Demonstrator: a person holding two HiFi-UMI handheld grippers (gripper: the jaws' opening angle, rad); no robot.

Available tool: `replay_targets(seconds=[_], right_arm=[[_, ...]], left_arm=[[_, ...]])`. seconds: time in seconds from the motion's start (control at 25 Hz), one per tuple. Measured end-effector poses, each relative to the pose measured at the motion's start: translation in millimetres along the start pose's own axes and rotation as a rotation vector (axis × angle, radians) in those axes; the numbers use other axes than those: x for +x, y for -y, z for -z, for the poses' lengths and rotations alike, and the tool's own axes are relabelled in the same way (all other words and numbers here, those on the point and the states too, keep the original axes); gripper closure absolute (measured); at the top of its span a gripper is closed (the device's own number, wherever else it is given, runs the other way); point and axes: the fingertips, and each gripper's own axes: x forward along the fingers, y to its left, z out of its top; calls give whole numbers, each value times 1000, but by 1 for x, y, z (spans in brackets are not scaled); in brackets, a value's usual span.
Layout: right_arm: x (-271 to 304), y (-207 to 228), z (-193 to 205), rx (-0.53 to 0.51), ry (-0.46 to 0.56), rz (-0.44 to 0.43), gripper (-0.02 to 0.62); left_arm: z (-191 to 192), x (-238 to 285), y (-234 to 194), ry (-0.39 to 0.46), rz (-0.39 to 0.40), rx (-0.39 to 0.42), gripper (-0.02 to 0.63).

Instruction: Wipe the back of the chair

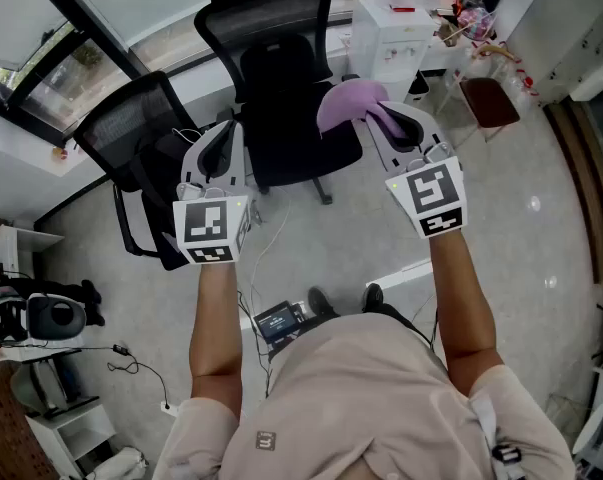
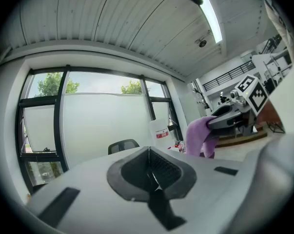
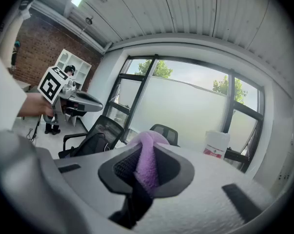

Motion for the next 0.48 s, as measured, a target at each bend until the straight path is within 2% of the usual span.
replay_targets(seconds=[0.48], right_arm=[[14, -10, -3, 8, -12, 16, 552]], left_arm=[[9, 2, -18, 0, 12, -2, 597]])
